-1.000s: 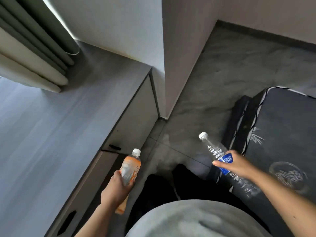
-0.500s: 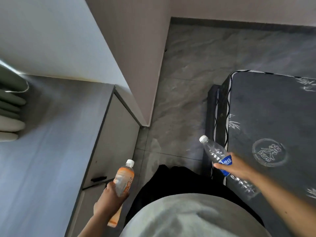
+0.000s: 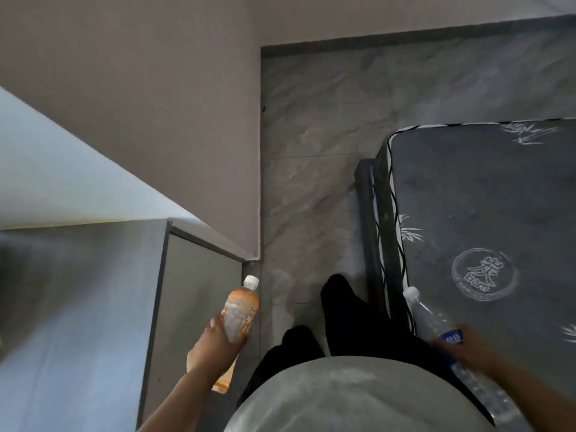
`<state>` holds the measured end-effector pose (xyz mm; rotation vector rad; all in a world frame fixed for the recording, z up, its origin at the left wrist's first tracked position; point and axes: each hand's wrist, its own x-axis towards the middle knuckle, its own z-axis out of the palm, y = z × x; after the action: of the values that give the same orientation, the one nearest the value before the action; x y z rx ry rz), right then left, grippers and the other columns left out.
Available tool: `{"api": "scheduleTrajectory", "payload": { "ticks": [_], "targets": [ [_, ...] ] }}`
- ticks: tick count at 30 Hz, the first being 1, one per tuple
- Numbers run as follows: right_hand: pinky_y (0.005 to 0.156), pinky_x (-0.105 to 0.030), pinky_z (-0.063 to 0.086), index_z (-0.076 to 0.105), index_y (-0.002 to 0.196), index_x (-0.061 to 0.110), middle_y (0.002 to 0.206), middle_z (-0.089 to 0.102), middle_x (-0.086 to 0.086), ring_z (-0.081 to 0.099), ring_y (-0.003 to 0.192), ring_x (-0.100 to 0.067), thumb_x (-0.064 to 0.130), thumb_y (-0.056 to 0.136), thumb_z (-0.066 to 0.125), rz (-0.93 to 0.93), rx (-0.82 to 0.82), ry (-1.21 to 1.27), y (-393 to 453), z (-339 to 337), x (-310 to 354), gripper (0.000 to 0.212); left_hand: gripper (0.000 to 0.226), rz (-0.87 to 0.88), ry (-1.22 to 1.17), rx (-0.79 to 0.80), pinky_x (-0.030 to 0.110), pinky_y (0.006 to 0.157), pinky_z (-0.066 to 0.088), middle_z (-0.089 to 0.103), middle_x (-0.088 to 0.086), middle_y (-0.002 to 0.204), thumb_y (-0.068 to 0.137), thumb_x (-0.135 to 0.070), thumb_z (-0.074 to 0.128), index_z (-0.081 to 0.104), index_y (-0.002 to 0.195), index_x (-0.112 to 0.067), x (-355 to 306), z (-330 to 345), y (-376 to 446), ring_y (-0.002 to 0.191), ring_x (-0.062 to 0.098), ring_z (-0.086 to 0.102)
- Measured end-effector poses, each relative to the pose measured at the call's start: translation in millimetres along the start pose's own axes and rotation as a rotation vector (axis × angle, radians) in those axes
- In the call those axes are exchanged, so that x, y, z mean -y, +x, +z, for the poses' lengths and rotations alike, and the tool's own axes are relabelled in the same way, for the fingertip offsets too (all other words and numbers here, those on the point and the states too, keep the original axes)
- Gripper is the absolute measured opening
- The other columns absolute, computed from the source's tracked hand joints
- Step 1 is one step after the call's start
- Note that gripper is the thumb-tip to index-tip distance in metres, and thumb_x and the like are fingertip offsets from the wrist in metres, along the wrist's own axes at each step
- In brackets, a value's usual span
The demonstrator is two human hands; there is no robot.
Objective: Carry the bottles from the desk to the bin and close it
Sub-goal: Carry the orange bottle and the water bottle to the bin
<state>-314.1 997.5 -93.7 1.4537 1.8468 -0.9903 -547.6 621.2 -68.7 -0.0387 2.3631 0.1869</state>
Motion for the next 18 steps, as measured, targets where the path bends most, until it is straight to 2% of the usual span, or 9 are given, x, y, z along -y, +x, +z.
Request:
{"api": "scheduleTrajectory", "payload": {
  "ticks": [2,3,6,9,12,14,16,18],
  "targets": [
    [0.044,-0.023,0.043,0.057,0.056,0.009,0.048,0.058,-0.007,0.055,0.047,-0.021,0.017,0.073,0.08,0.001,0.01,0.009,15,-16,12,0.029,0.073,0.02,-0.031,0.001,0.04,0.091,0.047,0.056,0.01,0.126,0.08,-0.056,0.055,0.031,0.135,-0.015,-25,-9,14,0.112,0.03,0.057],
    [0.047,-0.024,0.045,0.058,0.062,0.006,0.052,0.059,-0.008,0.055,0.05,-0.021,0.019,0.073,0.08,-0.005,0.016,0.027,22,-26,22,0.027,0.073,0.025,-0.04,0.003,0.04,0.09,0.047,0.057,0.01,0.125,0.08,-0.056,0.055,0.031,0.134,-0.015,-37,-13,20,0.111,0.03,0.058],
    [0.061,-0.027,0.045,0.052,0.092,0.006,0.087,0.062,-0.016,0.054,0.066,-0.02,0.03,0.075,0.076,-0.025,0.031,0.042,42,-58,57,0.038,0.071,0.012,-0.027,0.015,0.039,0.087,0.046,0.058,0.01,0.124,0.08,-0.058,0.053,0.032,0.133,-0.015,-66,-23,34,0.11,0.03,0.058],
    [0.083,-0.035,0.046,0.05,0.118,-0.001,0.117,0.06,-0.024,0.059,0.097,-0.032,0.04,0.077,0.072,-0.063,0.026,-0.023,58,-88,96,0.062,0.07,-0.002,-0.063,0.029,0.039,0.087,0.047,0.058,0.01,0.123,0.081,-0.056,0.054,0.033,0.133,-0.014,-87,-30,44,0.109,0.029,0.059],
    [0.092,-0.041,0.046,0.051,0.121,-0.002,0.119,0.06,-0.024,0.058,0.108,-0.038,0.04,0.077,0.072,-0.096,0.027,0.014,75,-109,134,0.065,0.068,-0.059,-0.093,0.052,0.037,0.081,0.046,0.06,0.011,0.121,0.08,-0.053,0.058,0.035,0.13,-0.014,-95,-39,52,0.107,0.03,0.06],
    [0.088,-0.041,0.047,0.055,0.11,0.0,0.111,0.062,-0.023,0.06,0.098,-0.035,0.037,0.076,0.073,-0.115,0.024,0.048,86,-119,157,0.054,0.069,-0.093,-0.142,0.058,0.035,0.082,0.043,0.06,0.011,0.122,0.078,-0.051,0.061,0.037,0.13,-0.013,-99,-44,59,0.11,0.031,0.059],
    [0.082,-0.04,0.049,0.056,0.1,0.004,0.103,0.064,-0.02,0.06,0.084,-0.027,0.035,0.075,0.075,-0.127,0.031,0.084,96,-127,177,0.044,0.07,-0.112,-0.202,0.063,0.035,0.09,0.044,0.059,0.014,0.125,0.077,-0.048,0.063,0.041,0.133,-0.013,-107,-53,70,0.114,0.031,0.057],
    [0.085,-0.041,0.05,0.053,0.107,0.006,0.106,0.062,-0.017,0.06,0.089,-0.027,0.035,0.074,0.076,-0.126,0.04,0.103,109,-132,194,0.05,0.069,-0.112,-0.217,0.052,0.036,0.094,0.043,0.057,0.017,0.127,0.078,-0.048,0.062,0.042,0.135,-0.015,-119,-65,89,0.117,0.032,0.056]
  ]
}}
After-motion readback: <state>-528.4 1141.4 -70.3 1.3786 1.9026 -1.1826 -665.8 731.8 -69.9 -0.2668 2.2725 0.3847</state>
